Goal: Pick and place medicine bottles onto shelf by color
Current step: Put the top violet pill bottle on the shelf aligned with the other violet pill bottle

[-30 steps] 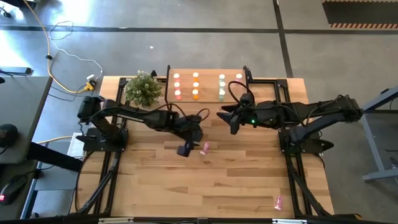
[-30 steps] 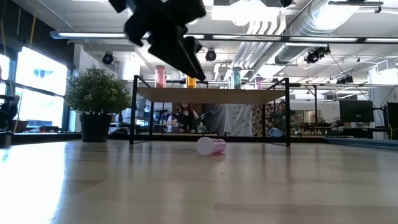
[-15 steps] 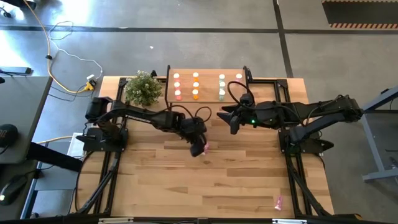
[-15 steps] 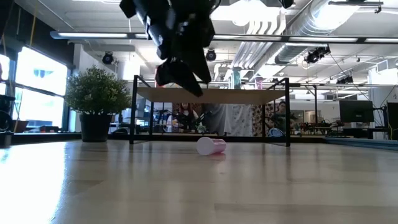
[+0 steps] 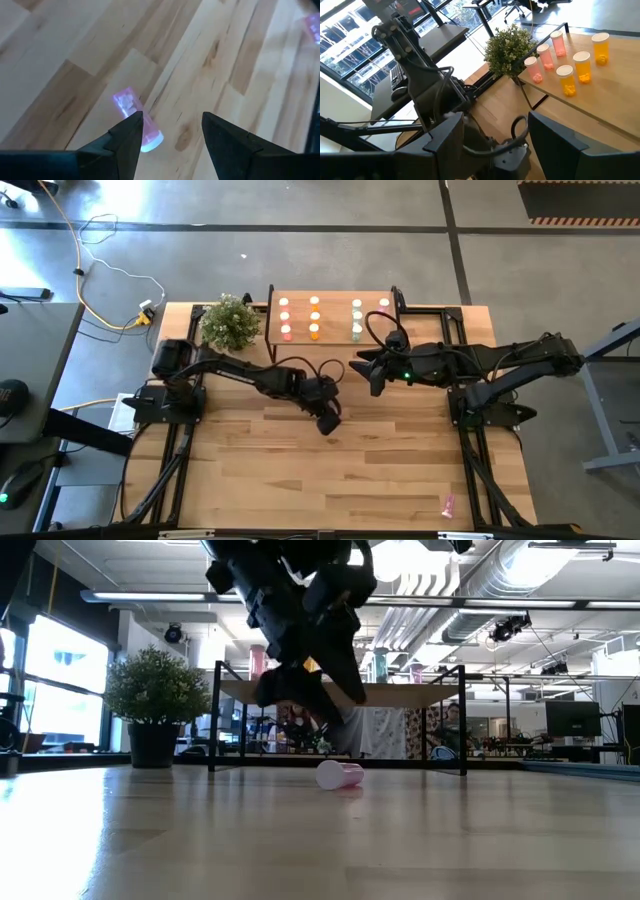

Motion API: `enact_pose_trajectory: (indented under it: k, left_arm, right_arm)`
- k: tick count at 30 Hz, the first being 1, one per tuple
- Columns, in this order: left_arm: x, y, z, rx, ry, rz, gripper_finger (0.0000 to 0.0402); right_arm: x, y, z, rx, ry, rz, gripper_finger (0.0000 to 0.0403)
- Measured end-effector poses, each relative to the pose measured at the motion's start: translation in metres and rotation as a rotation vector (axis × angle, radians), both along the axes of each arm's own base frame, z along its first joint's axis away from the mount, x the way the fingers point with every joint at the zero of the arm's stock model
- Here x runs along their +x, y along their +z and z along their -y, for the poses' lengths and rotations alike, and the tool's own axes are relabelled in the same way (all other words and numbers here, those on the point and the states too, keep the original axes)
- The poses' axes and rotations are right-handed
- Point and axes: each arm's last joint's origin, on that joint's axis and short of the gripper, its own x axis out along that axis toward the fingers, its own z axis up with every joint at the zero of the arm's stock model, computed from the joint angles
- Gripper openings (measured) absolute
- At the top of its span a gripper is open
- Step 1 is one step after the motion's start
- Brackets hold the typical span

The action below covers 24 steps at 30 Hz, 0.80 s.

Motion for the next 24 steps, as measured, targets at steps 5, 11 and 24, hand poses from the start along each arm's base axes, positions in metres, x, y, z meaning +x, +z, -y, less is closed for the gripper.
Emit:
enact_pose_trajectory:
  k: [5, 11, 24]
  left_arm:
    - [0.004, -0.013, 0.0, 0.017, 0.039, -0.022, 0.0195]
    - [0.006, -0.026, -0.001, 0.016, 0.064, -0.067, 0.0195]
    - [0.007, -0.038, 0.007, 0.03, 0.057, -0.093, 0.0195]
  right_arm:
    - [0.0, 0.0, 0.0, -0.002, 0.0, 0.0, 0.0213]
    - [0.0, 0.0, 0.0, -0.016, 0.004, -0.005, 0.0213]
    - [0.0, 0.0, 0.001, -0.044, -0.003, -0.012, 0.0213]
